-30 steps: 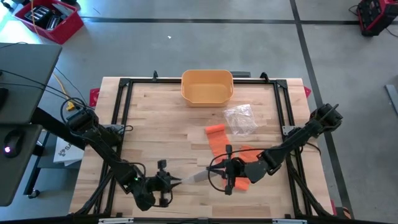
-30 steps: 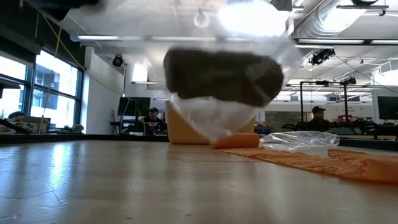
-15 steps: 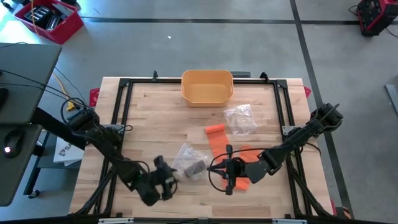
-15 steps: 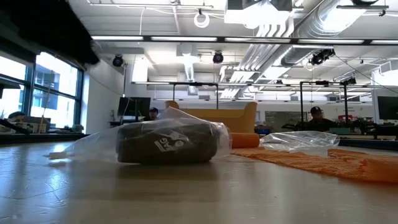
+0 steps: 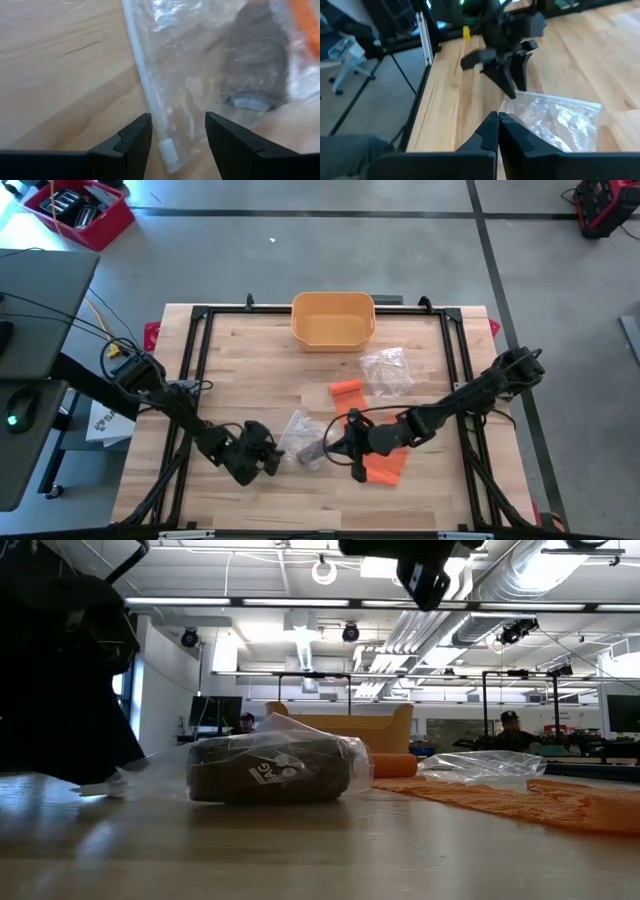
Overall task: Roll bandage
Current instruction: Put the bottom transparent zip bag with the rolled brown bandage into the yellow bin
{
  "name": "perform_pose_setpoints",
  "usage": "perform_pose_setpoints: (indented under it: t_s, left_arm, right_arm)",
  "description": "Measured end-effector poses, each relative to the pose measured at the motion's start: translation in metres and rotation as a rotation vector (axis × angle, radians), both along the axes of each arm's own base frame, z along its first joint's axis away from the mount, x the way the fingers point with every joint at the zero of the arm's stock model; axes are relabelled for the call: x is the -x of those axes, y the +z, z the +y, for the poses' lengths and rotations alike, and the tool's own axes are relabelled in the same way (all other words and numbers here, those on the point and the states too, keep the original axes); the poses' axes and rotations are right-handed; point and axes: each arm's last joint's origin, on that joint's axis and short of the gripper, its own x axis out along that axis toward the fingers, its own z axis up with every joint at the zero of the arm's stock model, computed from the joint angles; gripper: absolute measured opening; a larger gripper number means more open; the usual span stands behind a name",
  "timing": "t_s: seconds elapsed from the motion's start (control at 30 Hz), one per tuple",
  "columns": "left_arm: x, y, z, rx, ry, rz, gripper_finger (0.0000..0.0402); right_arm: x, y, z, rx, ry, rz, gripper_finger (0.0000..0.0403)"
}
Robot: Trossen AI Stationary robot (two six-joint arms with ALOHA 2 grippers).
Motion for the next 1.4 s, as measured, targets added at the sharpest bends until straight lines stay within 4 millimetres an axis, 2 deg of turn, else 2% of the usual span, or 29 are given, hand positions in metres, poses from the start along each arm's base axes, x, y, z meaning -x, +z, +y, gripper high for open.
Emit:
perform_pose_setpoints:
  t_s: [0.13,0.27,0.43,0.57,0.67,0.83,0.97,1.07,1.2,1.4]
  left_arm:
    - [-0.005,-0.011,0.007,-0.005,0.010,-0.017,0.0174]
    - [-0.012,-0.019,0.010,-0.064,-0.006,0.016,0.0147]
    - [-0.026,-0.027,0.006,-0.165,-0.067,0.060,0.0091]
    - [-0.033,-0.022,0.001,-0.251,-0.120,0.149,0.0027]
    - [-0.038,-0.009,-0.003,-0.316,-0.174,0.272,0.0009]
    - [-0.047,0.032,-0.008,-0.480,-0.270,0.525,0.0002]
    - [-0.063,0.083,-0.017,-0.603,-0.354,0.547,0.0001]
    - [-0.074,0.105,-0.027,-0.657,-0.456,0.509,0.0001]
    - [-0.083,0.127,-0.033,-0.716,-0.503,0.440,0.0001]
    - [-0.087,0.134,-0.036,-0.751,-0.510,0.396,0.0000]
  right_arm:
    - [-0.009,-0.015,-0.003,-0.001,0.016,0.032,0.0000]
    - [-0.012,-0.028,-0.001,0.007,0.028,0.068,0.0000]
    - [-0.010,-0.028,0.004,0.036,0.045,0.065,0.0000]
    - [-0.007,-0.027,0.009,0.068,0.029,0.052,0.0000]
    - [-0.004,-0.027,0.013,0.073,0.041,0.060,0.0000]
    - [0.003,-0.024,0.019,0.102,0.045,0.062,0.0000]
    - [0.010,-0.020,0.017,0.115,-0.053,0.080,0.0000]
    - [0.010,-0.017,0.007,0.134,-0.099,0.104,0.0008]
    - [0.005,-0.017,-0.003,0.164,-0.038,0.125,0.0058]
    - [-0.005,-0.005,-0.013,0.245,0.004,0.105,0.0159]
